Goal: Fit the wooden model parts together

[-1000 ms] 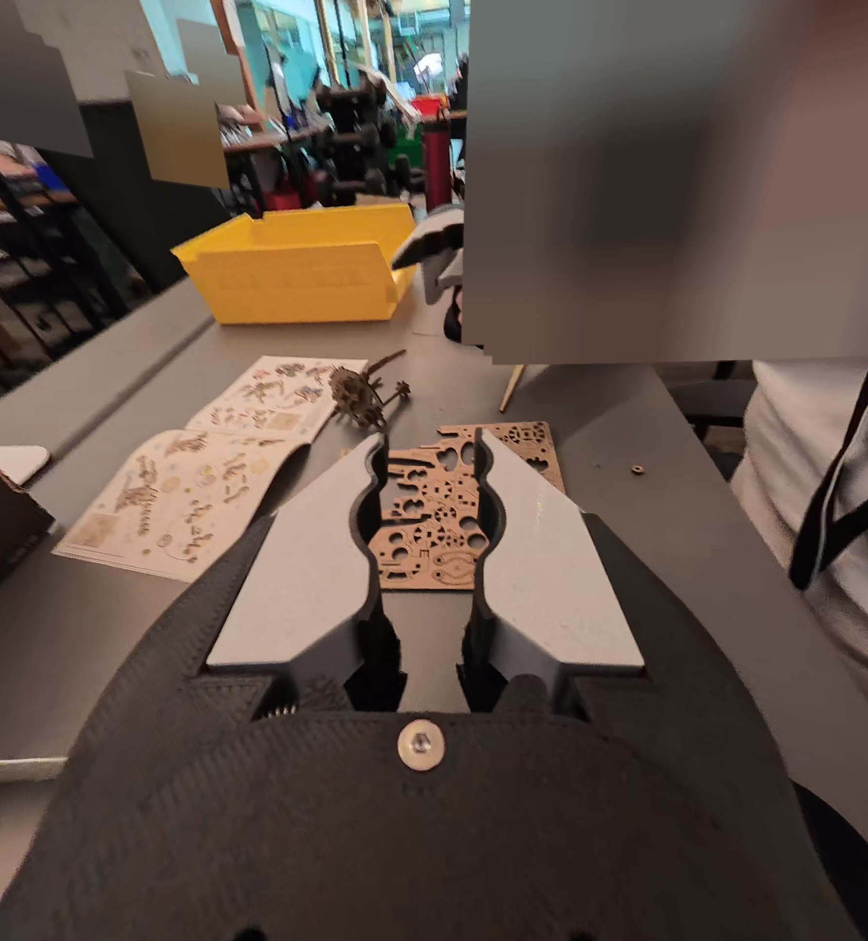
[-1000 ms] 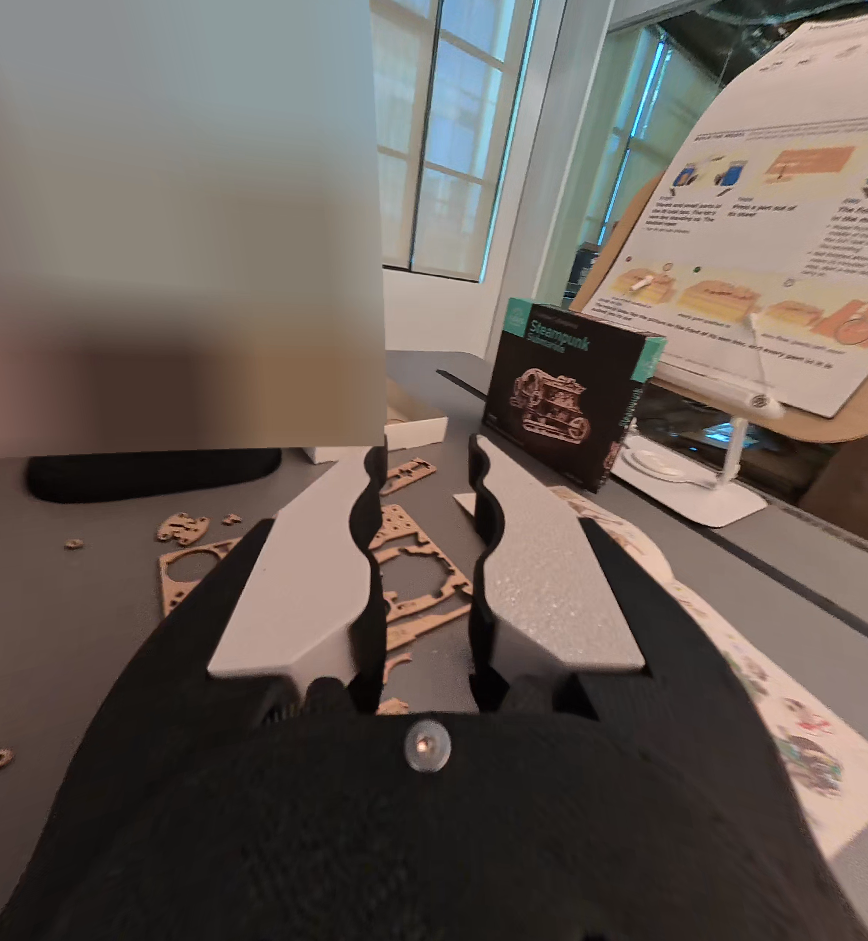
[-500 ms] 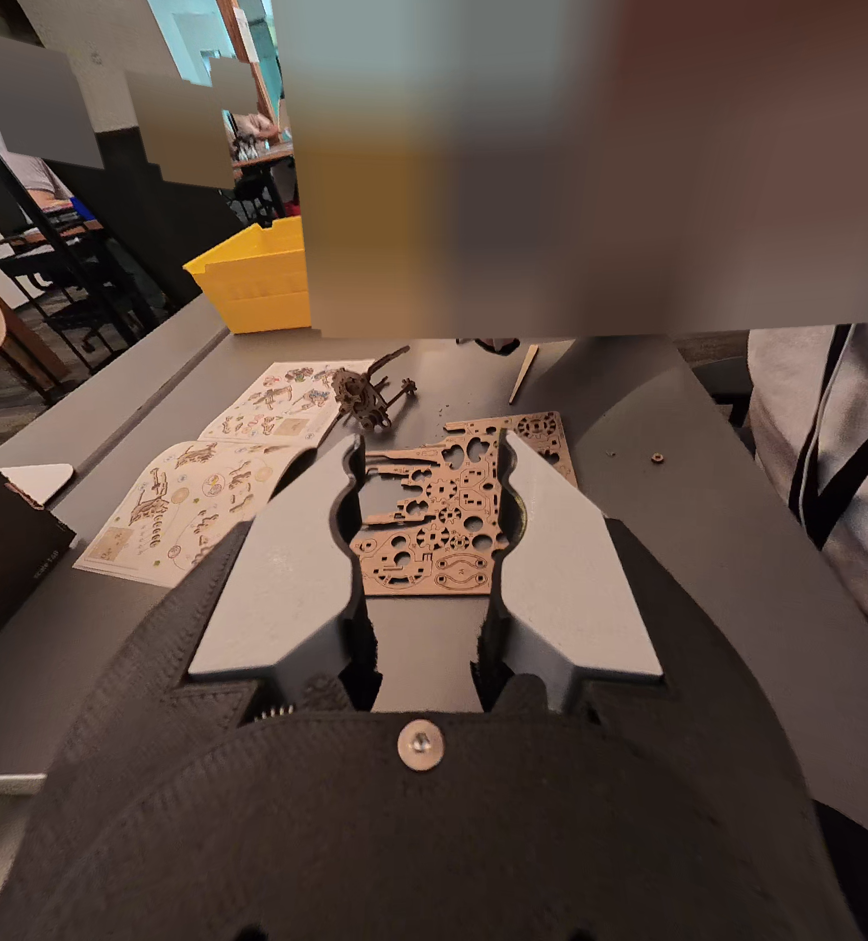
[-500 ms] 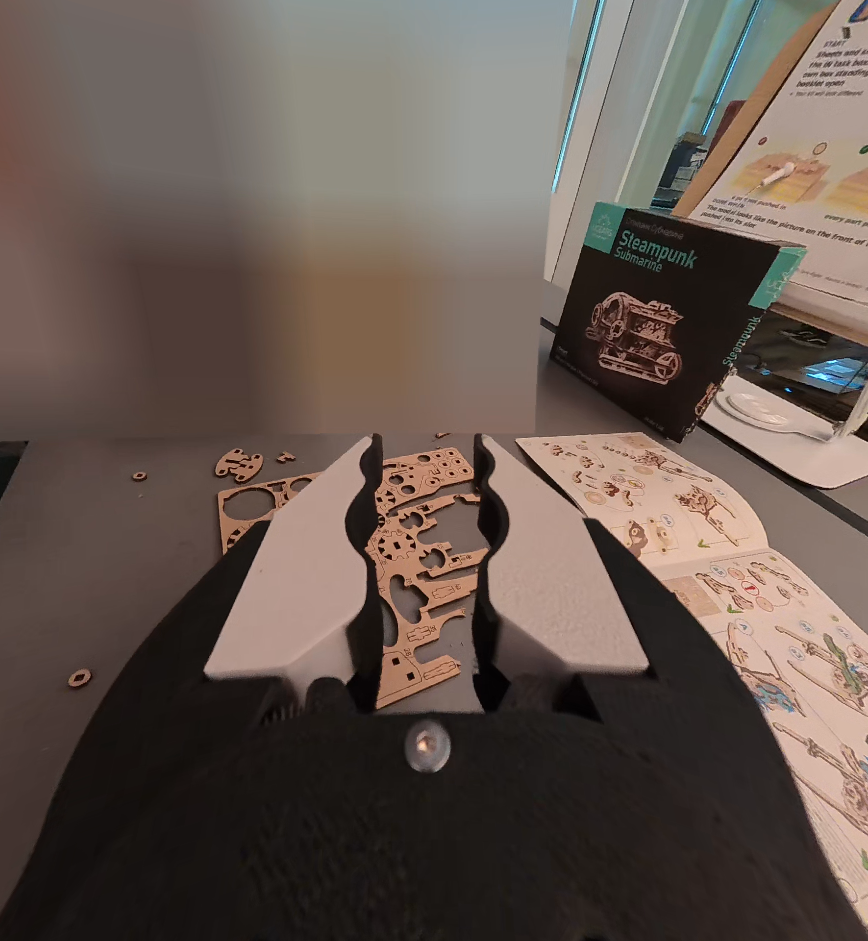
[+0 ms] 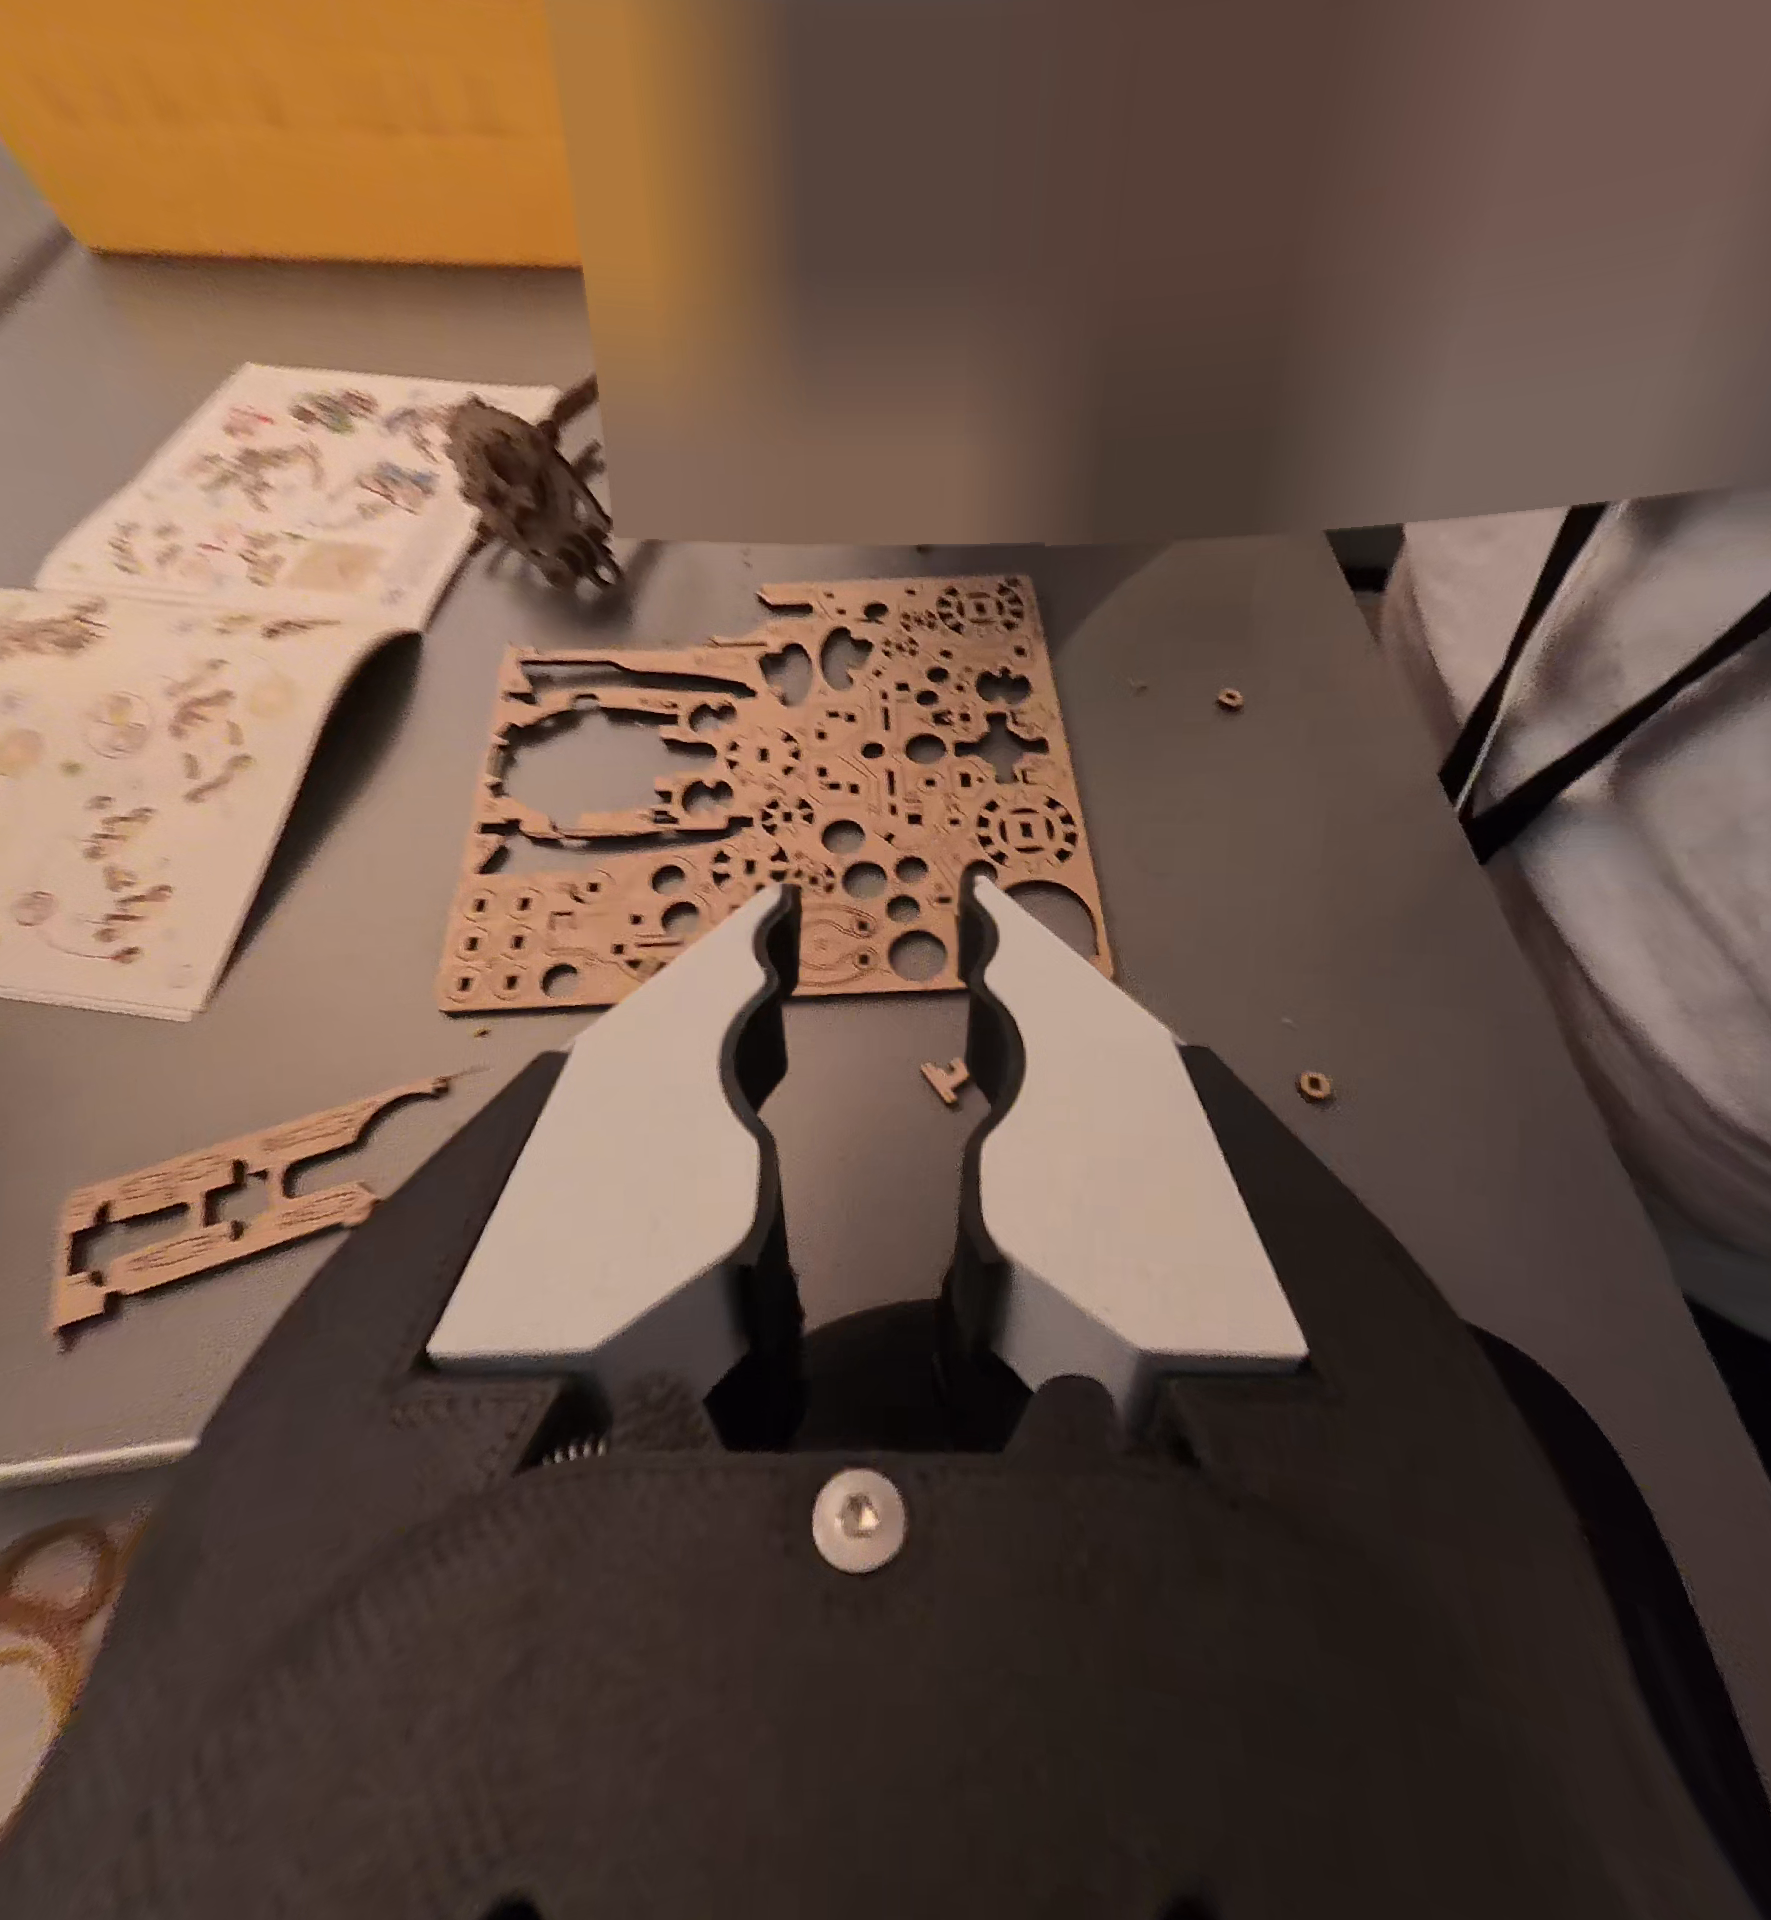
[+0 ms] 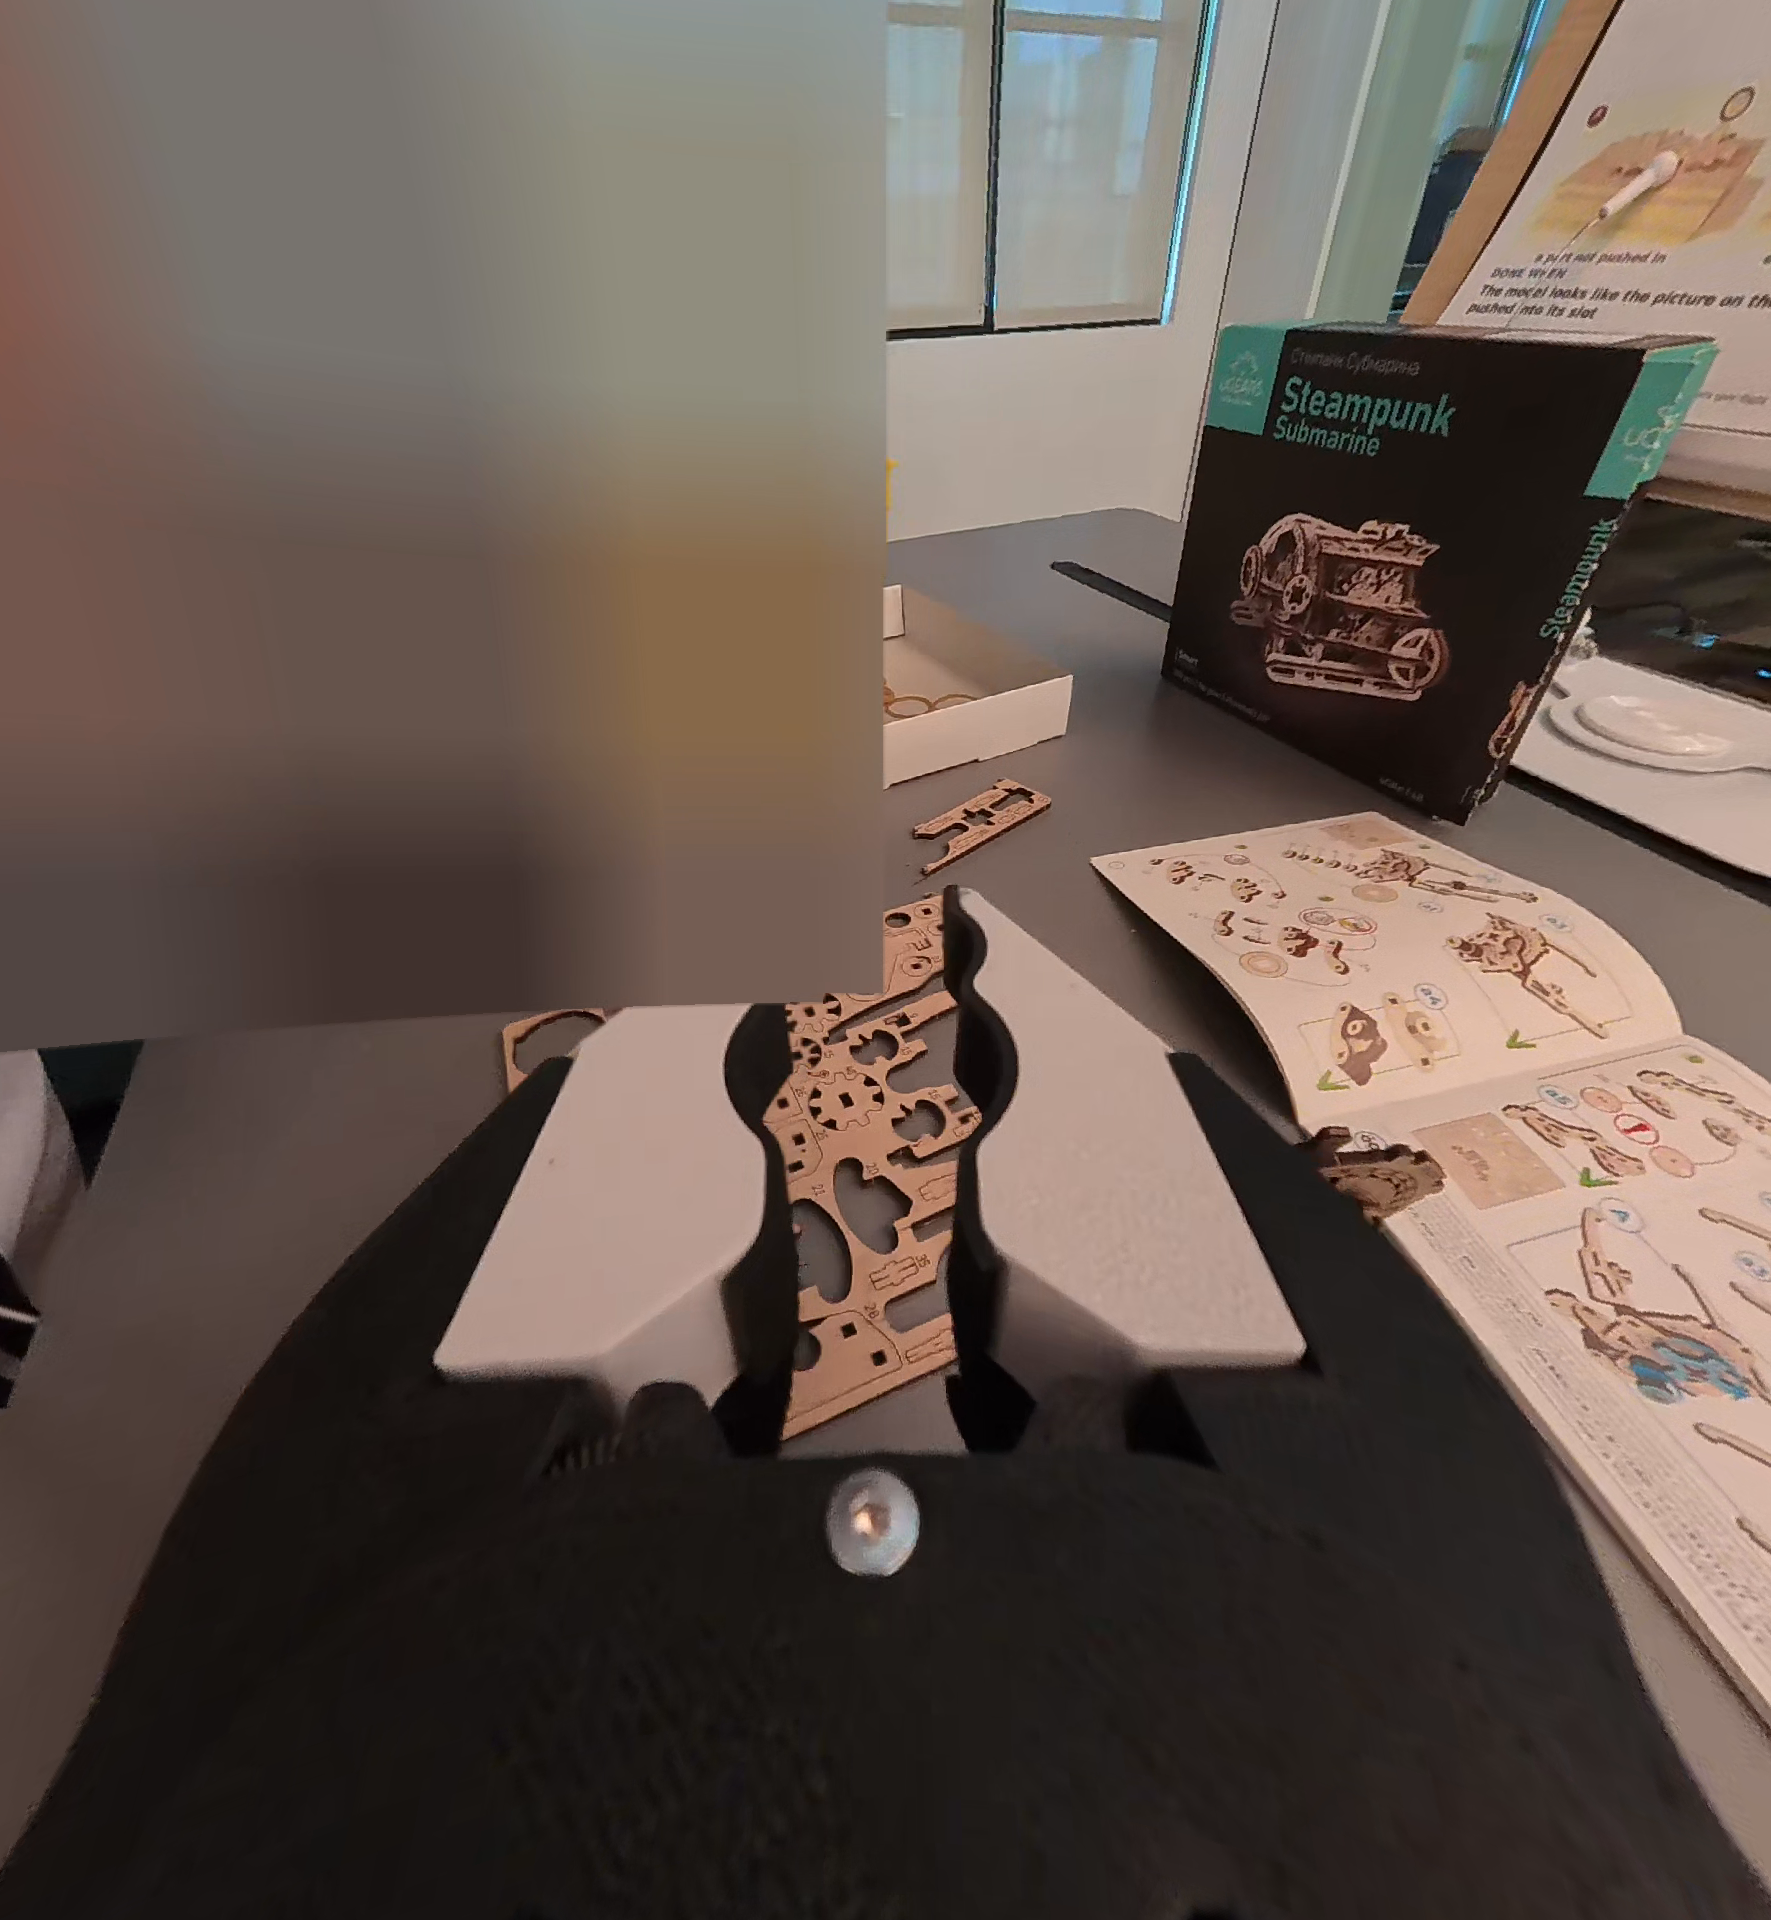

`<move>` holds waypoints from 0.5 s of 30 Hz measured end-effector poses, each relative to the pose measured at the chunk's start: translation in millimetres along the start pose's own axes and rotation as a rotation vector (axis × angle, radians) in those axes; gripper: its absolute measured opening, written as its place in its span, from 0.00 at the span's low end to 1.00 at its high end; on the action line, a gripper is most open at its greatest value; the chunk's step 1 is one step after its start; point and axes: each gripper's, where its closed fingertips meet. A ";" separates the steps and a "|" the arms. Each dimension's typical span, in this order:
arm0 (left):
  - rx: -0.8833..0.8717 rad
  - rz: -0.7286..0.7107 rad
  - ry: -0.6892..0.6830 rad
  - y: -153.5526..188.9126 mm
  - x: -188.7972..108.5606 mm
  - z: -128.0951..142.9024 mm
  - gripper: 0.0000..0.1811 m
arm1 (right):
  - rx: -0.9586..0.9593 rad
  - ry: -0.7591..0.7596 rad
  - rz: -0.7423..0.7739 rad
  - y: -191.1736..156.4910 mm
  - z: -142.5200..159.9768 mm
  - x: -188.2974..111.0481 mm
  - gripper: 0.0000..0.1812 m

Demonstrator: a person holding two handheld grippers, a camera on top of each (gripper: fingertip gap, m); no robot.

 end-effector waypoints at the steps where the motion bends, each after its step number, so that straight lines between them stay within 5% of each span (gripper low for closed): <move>1: -0.003 0.021 -0.018 2.9 2.2 3.7 0.17 | 0.010 0.004 -0.001 0.5 -0.6 -0.6 0.13; 9: -0.091 0.270 -0.013 36.1 6.7 6.1 0.18 | 0.005 0.001 -0.014 -1.0 -0.5 -0.4 0.13; 15: -0.090 0.293 -0.051 39.3 7.7 13.2 0.17 | -0.043 -0.024 -0.025 -7.4 3.7 2.9 0.13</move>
Point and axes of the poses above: each gripper's, where its closed fingertips meet, x out along the fingers, z out of its underside, y = z × x across the jaws
